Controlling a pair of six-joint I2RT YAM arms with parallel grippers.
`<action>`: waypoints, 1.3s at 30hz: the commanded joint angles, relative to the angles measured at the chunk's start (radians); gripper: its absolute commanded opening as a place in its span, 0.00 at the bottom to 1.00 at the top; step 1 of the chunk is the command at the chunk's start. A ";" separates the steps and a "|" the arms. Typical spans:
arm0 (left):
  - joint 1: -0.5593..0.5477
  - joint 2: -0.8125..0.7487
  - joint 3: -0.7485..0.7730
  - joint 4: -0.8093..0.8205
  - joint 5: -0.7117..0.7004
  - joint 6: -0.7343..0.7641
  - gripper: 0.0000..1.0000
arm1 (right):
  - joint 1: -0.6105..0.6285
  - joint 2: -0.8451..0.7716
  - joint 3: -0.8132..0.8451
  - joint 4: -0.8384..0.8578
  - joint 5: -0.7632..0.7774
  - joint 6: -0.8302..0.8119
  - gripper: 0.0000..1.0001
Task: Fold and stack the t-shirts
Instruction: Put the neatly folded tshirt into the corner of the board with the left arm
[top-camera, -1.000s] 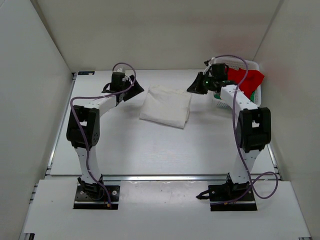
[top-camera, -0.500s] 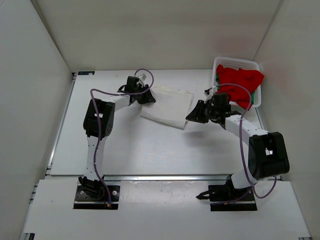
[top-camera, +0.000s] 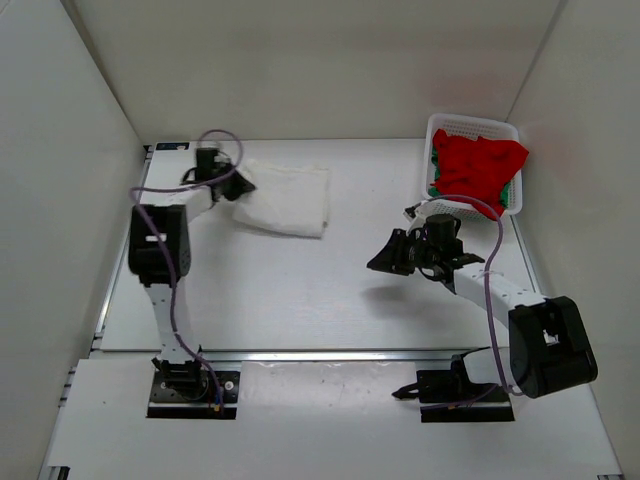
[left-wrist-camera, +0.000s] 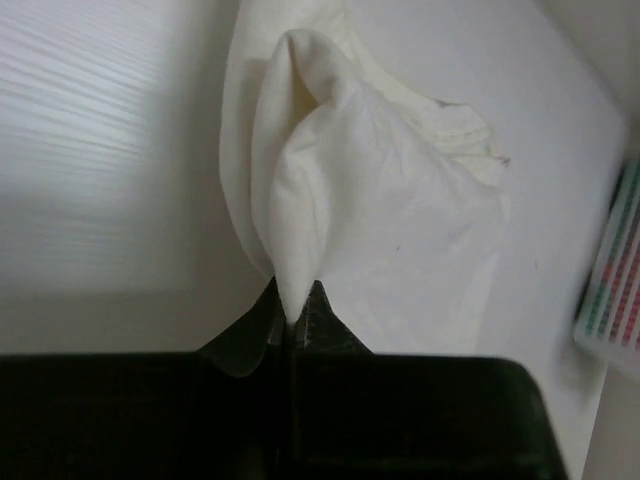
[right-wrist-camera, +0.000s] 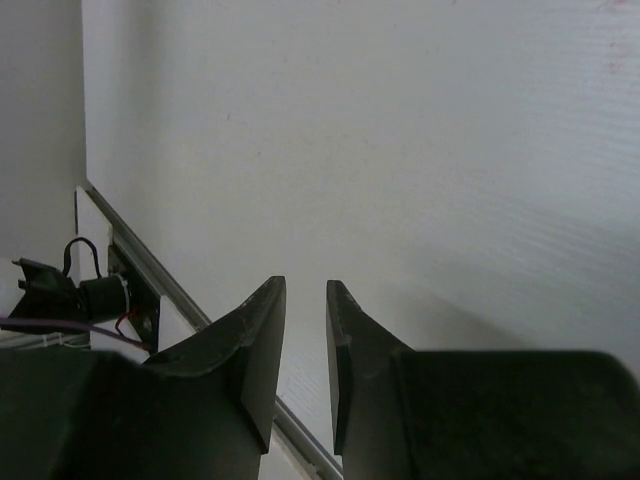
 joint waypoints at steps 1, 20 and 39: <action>0.225 -0.249 -0.116 0.092 -0.215 -0.088 0.00 | 0.010 -0.028 -0.032 0.077 -0.047 0.014 0.22; 0.380 -0.424 -0.634 0.308 -0.145 -0.369 0.69 | 0.088 -0.123 -0.064 0.082 -0.076 0.043 0.22; 0.417 -0.305 -0.522 0.158 -0.344 -0.405 0.34 | 0.044 -0.172 -0.101 0.036 -0.074 0.019 0.23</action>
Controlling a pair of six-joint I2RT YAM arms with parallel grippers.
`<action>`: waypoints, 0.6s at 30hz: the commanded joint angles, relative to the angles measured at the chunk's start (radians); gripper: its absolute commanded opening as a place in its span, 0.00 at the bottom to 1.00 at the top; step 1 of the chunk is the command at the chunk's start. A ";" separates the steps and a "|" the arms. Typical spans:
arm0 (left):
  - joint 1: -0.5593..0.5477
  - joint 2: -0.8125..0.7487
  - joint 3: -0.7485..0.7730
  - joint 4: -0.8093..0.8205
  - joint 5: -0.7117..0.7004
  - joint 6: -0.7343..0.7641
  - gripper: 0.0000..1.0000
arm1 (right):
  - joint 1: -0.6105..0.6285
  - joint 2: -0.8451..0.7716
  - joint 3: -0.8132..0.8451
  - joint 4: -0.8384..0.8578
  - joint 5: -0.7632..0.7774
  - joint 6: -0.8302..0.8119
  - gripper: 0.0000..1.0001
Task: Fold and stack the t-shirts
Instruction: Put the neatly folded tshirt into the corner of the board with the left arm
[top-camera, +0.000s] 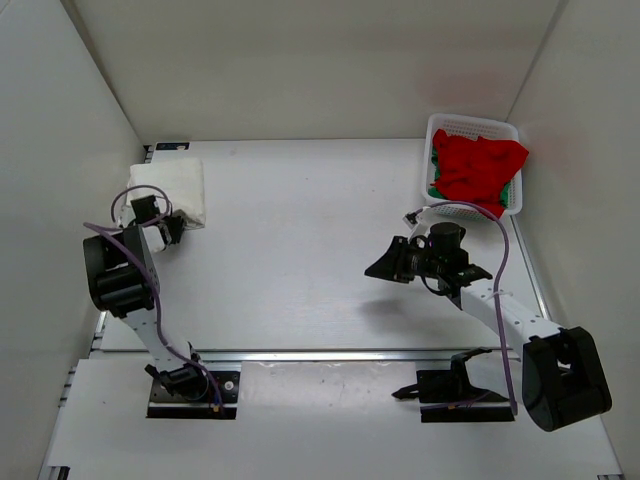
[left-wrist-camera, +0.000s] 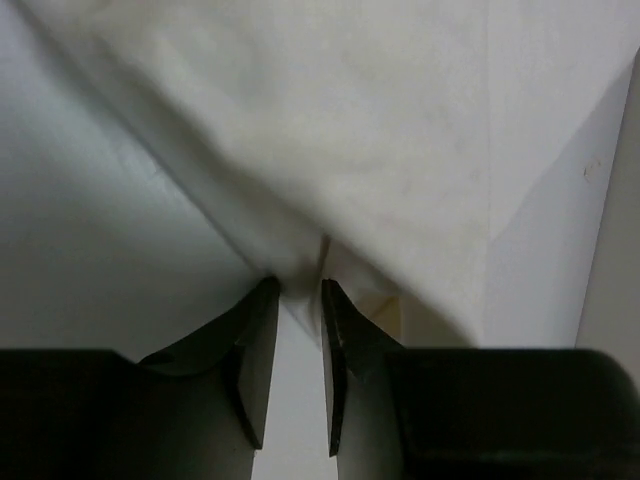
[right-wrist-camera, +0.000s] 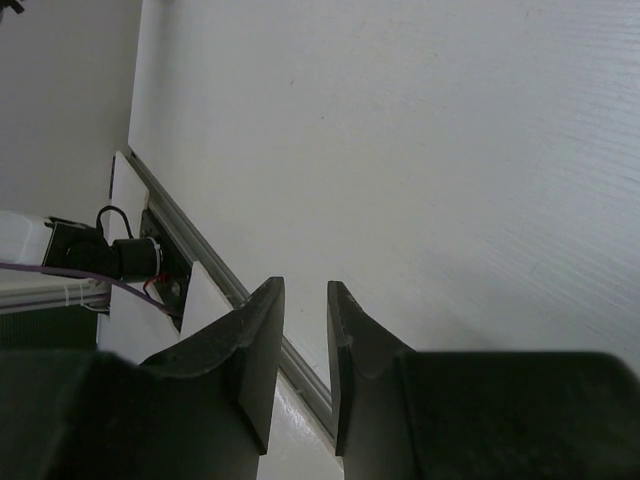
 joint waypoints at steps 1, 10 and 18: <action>-0.020 0.048 0.131 -0.058 -0.020 0.002 0.35 | -0.002 0.012 -0.008 0.023 -0.004 -0.017 0.22; -0.124 0.324 0.535 -0.138 0.047 0.002 0.34 | -0.016 0.025 0.007 -0.003 0.022 -0.025 0.23; -0.113 0.005 0.152 -0.023 0.095 0.042 0.64 | 0.007 0.055 0.065 0.008 0.079 -0.018 0.39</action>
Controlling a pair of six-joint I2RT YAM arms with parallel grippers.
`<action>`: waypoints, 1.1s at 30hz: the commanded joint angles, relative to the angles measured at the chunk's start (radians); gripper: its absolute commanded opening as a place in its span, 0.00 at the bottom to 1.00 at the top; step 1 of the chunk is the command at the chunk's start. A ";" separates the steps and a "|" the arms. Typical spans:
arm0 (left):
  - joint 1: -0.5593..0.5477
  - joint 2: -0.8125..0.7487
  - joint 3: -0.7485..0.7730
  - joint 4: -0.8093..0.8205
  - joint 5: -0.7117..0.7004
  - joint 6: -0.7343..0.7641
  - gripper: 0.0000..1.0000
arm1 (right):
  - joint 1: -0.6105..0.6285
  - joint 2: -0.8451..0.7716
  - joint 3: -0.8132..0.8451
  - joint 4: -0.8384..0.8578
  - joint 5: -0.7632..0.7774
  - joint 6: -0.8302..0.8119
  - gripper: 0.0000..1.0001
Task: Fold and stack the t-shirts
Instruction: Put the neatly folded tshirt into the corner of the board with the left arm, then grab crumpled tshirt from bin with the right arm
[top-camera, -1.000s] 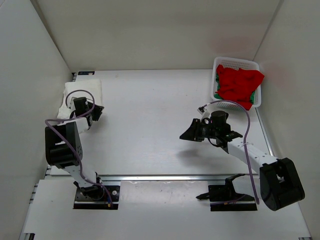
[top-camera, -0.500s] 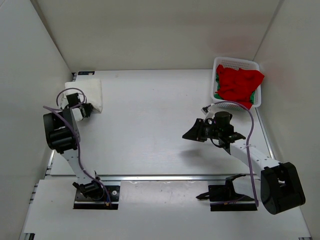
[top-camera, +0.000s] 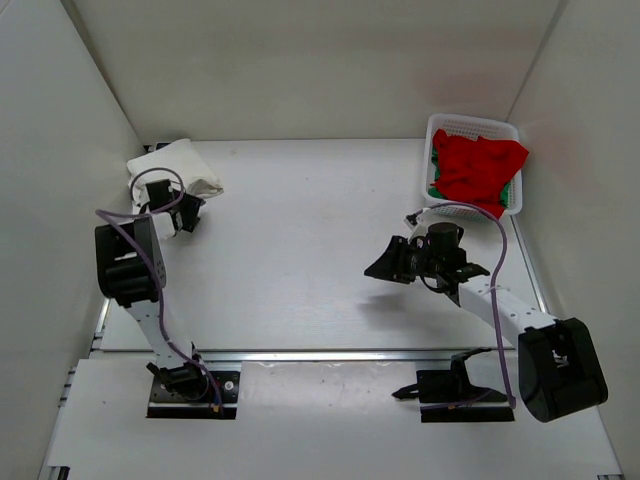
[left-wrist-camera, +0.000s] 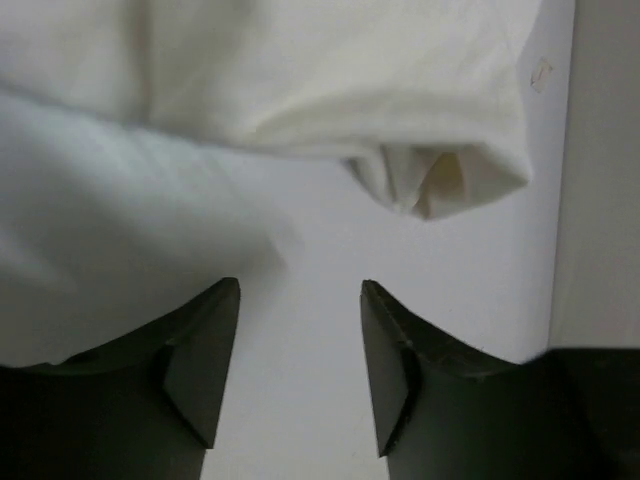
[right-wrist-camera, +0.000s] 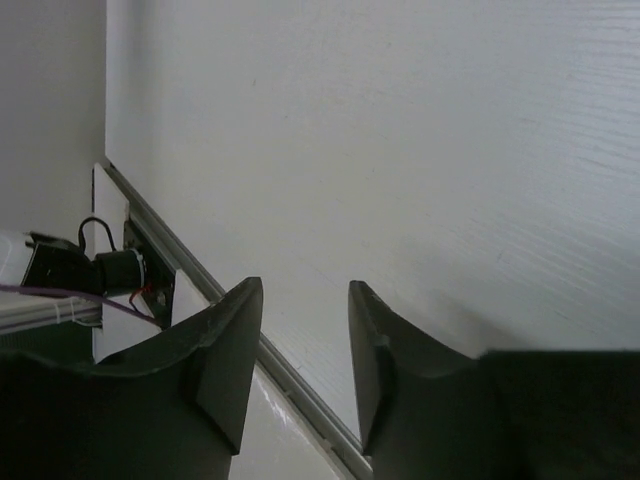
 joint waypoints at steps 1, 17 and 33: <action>-0.029 -0.178 -0.111 0.020 -0.001 0.041 0.60 | 0.022 0.017 0.080 0.004 0.053 -0.020 0.45; -0.659 -0.513 -0.298 -0.175 0.254 0.268 0.05 | -0.280 0.386 0.920 -0.515 0.529 -0.272 0.00; -0.698 -0.699 -0.411 -0.166 0.336 0.397 0.15 | -0.445 1.132 1.729 -0.726 0.697 -0.444 0.49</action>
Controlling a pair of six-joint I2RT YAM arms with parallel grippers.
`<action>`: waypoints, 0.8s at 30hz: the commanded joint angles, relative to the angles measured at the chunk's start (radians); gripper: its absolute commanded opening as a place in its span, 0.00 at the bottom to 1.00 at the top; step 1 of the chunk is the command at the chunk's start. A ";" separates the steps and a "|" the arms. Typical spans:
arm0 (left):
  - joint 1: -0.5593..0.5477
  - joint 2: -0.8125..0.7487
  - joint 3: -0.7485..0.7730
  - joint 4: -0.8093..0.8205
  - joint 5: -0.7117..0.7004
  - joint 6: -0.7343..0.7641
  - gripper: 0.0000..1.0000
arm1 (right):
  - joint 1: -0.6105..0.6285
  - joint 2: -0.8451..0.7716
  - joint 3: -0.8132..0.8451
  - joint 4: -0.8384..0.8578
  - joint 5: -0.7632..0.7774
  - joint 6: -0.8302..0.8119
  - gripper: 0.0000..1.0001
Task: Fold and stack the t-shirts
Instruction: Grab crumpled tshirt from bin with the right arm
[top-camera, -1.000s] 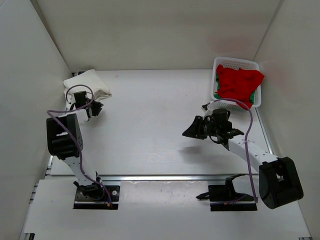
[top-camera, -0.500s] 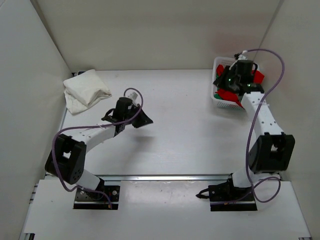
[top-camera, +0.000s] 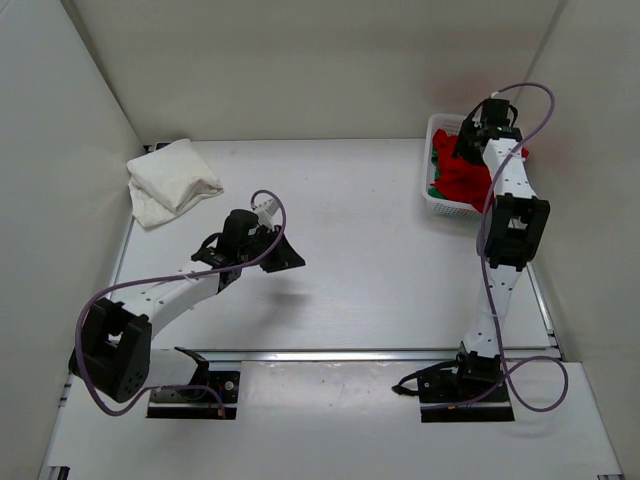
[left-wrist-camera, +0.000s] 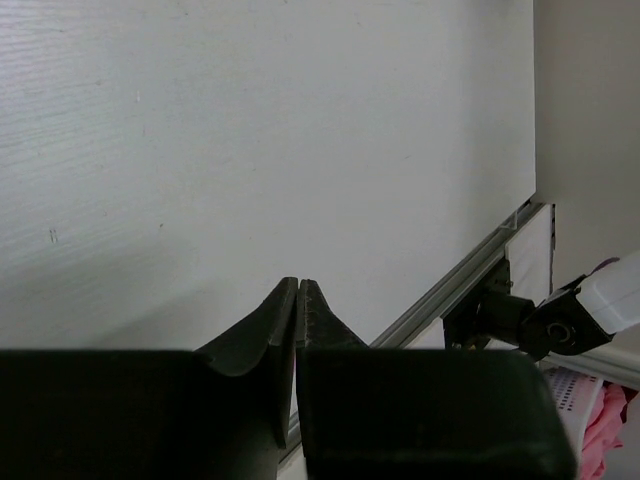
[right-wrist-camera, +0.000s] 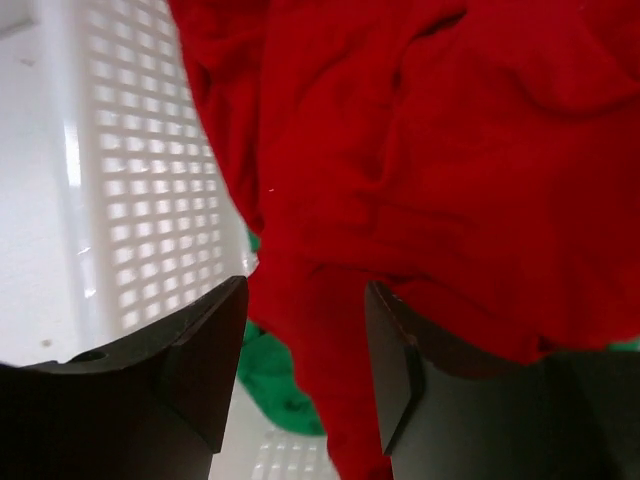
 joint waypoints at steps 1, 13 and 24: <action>-0.004 -0.026 -0.014 0.016 0.019 0.025 0.16 | -0.012 0.099 0.170 -0.069 0.043 -0.031 0.49; -0.007 0.027 -0.018 0.040 0.022 0.020 0.15 | -0.016 0.240 0.245 0.020 0.032 -0.007 0.34; -0.020 0.038 0.012 0.056 0.030 0.000 0.15 | -0.026 0.011 0.292 -0.043 0.035 0.007 0.00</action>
